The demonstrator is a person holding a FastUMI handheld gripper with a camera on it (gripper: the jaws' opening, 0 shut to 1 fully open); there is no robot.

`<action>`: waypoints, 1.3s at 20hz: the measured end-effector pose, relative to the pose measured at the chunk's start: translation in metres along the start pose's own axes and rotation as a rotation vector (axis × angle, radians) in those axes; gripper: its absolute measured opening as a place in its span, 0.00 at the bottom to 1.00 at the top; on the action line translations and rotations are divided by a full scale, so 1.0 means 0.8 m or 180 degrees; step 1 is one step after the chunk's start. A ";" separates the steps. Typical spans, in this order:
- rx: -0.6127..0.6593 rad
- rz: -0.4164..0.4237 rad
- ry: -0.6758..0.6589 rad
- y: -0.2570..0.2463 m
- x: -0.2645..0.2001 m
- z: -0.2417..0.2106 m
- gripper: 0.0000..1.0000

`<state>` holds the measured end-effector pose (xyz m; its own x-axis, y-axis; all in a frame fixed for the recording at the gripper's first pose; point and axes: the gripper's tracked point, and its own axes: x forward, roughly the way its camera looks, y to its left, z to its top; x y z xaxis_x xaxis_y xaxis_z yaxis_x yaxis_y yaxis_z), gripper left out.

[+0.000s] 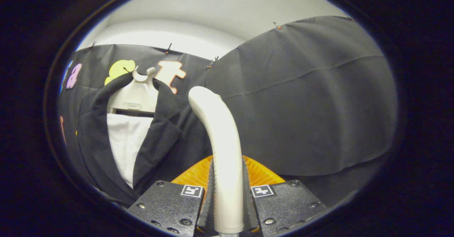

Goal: Iron the clothes twice with a garment steamer, once on the left side and once on the right side.

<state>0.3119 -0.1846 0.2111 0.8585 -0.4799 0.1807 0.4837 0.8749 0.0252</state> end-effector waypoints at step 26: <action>-0.0471 0.0200 0.0413 0.021 -0.036 -0.137 0.36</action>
<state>0.3142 -0.1634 0.0990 0.8979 -0.4374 0.0488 0.4399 0.8888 -0.1286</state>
